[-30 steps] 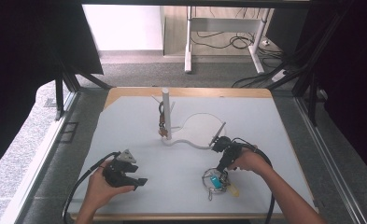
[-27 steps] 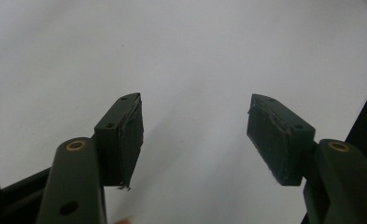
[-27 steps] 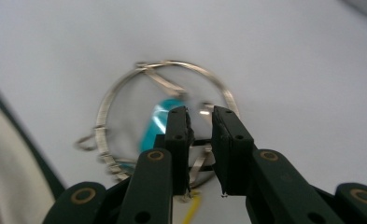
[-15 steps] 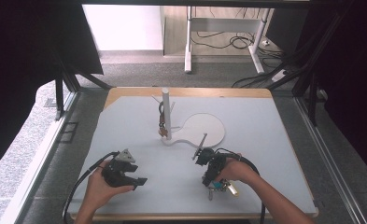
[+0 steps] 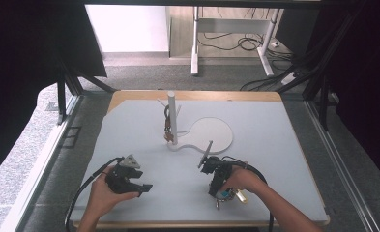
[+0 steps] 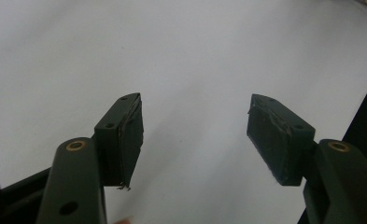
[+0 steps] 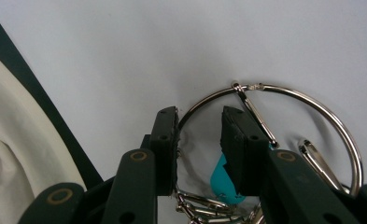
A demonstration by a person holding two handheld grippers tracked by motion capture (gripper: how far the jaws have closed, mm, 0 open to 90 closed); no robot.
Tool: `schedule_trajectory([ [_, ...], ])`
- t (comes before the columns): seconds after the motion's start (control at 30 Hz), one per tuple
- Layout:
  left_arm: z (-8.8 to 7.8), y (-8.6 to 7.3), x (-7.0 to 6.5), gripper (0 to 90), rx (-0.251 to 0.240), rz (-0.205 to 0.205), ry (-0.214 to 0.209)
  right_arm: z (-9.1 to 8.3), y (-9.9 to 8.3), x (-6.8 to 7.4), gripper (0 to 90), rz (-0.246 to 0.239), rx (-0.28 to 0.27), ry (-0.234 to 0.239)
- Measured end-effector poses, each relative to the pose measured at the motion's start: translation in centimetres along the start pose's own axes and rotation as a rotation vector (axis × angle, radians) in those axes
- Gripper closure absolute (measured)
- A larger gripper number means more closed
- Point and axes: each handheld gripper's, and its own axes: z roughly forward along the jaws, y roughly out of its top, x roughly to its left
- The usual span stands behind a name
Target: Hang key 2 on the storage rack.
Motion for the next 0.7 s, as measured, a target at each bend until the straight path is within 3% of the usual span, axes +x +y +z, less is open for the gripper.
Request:
schedule_trajectory([
  [0.3,-0.09,-0.03,0.02,36.7,-0.001,0.000,0.002,-0.16,0.03,0.05,63.9,0.023,-0.013,0.027],
  [0.53,-0.08,-0.02,0.00,36.8,-0.003,-0.002,0.001,0.33,0.07,0.47,63.9,0.017,0.013,0.024],
  [0.7,-0.09,-0.03,0.03,36.7,0.000,0.001,0.001,0.57,0.24,0.72,72.0,0.011,0.035,0.005],
])
